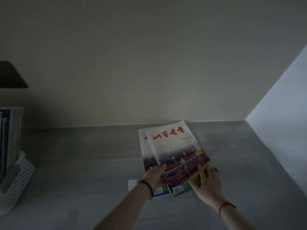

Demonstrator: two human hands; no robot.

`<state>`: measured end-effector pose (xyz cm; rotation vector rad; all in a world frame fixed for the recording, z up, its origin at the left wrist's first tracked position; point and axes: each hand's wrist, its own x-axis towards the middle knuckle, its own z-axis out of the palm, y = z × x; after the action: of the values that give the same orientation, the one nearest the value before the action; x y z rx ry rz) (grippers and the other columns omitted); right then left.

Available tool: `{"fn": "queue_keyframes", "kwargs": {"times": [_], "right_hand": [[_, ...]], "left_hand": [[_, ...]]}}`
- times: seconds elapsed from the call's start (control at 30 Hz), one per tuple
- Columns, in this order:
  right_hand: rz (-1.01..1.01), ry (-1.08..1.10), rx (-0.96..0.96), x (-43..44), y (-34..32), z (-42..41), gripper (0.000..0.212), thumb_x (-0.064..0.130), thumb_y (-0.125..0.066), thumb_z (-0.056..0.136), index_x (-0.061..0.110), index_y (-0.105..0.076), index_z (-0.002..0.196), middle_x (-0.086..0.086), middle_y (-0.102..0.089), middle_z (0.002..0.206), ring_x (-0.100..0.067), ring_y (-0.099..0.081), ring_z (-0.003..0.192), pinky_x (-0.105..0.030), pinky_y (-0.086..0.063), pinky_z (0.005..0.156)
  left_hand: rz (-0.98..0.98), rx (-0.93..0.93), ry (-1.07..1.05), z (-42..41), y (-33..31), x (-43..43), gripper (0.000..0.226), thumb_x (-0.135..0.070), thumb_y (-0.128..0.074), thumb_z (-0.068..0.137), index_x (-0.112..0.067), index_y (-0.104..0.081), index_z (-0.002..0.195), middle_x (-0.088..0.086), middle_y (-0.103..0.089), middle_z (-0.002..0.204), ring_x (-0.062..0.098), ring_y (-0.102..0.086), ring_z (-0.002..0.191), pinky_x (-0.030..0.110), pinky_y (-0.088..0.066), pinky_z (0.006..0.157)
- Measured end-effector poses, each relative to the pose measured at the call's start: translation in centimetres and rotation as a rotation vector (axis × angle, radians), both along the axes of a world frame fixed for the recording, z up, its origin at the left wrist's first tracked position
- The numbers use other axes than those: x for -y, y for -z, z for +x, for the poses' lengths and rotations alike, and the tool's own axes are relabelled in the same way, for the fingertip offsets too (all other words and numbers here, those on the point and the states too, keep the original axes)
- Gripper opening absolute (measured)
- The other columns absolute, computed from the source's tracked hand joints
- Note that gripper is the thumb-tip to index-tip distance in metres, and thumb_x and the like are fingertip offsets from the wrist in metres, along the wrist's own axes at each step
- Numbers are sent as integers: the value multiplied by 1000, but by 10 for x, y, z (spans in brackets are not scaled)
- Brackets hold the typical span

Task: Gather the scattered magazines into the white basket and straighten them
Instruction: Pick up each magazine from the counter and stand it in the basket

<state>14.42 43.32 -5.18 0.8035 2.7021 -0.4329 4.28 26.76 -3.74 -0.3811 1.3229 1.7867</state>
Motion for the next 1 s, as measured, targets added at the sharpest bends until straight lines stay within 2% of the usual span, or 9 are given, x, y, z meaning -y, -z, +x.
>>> {"fn": "queue_keyframes", "kwargs": {"times": [0.07, 0.23, 0.33, 0.4, 0.5, 0.6, 0.8, 0.9, 1.0], "right_hand": [[2, -10, 10, -1, 4, 1, 79, 62, -32, 87, 24, 3, 147, -7, 0, 156, -31, 1, 143, -46, -10, 117], [-85, -9, 41, -13, 3, 2, 74, 63, -33, 86, 30, -4, 146, -1, -4, 156, -27, -3, 143, -47, -16, 114], [-205, 64, -173, -18, -6, -2, 64, 48, -48, 88, 22, -25, 142, -5, -35, 142, -25, -37, 130, -44, -36, 106], [-417, 141, -425, -14, -20, -8, 52, 28, -61, 86, 17, -40, 132, -1, -54, 120, -14, -57, 103, -29, -54, 83], [-714, 252, -637, -1, -50, -24, 38, 15, -62, 85, 19, -44, 119, -3, -59, 110, -8, -59, 90, -14, -52, 58], [-858, 277, -705, 22, -81, -45, 25, 16, -58, 87, 17, -52, 111, -3, -64, 105, -22, -64, 95, -25, -51, 64], [-973, 95, -723, 128, -134, -95, 20, 19, -60, 84, 25, -55, 103, -3, -65, 107, -21, -67, 92, -41, -57, 75], [-970, -19, -760, 206, -150, -125, 24, 15, -62, 83, 24, -55, 104, 0, -67, 103, -18, -67, 90, -41, -57, 77], [-944, -128, -788, 287, -159, -150, 24, 16, -62, 84, 36, -54, 95, 5, -68, 100, -11, -67, 87, -34, -57, 73]], "left_hand": [[-29, -35, 4, 10, 0, -14, 33, -3, -49, 90, -3, -41, 122, 22, -53, 122, 39, -56, 109, 55, -48, 90], [-175, -319, 12, 21, -2, -24, 46, 11, -40, 87, -19, -37, 122, -1, -54, 98, 17, -57, 93, 25, -53, 71], [-164, -488, 88, 10, -13, -8, 46, 10, -41, 88, -25, -38, 117, -11, -53, 95, 4, -56, 90, 9, -50, 66], [-96, -527, 134, -1, -21, 10, 42, 10, -41, 88, -22, -41, 115, -3, -55, 102, 19, -58, 102, 23, -54, 81], [35, -643, 197, -14, -37, 45, 42, 13, -38, 88, -11, -39, 122, 5, -56, 107, 20, -58, 101, 31, -54, 85], [94, -778, 166, -26, -60, 88, 40, 15, -36, 87, 6, -33, 126, 7, -56, 104, 8, -63, 92, 26, -54, 83], [52, -803, -82, -58, -114, 212, 35, 15, -38, 86, -9, -49, 110, 4, -68, 91, 13, -67, 81, 34, -55, 80], [-150, -893, -192, -73, -135, 292, 27, 6, -39, 90, -13, -52, 104, 10, -62, 94, 26, -57, 89, 44, -45, 90], [-382, -984, -269, -90, -154, 375, 18, -3, -42, 93, -13, -57, 93, 1, -61, 86, 14, -58, 80, 35, -44, 85]]}}
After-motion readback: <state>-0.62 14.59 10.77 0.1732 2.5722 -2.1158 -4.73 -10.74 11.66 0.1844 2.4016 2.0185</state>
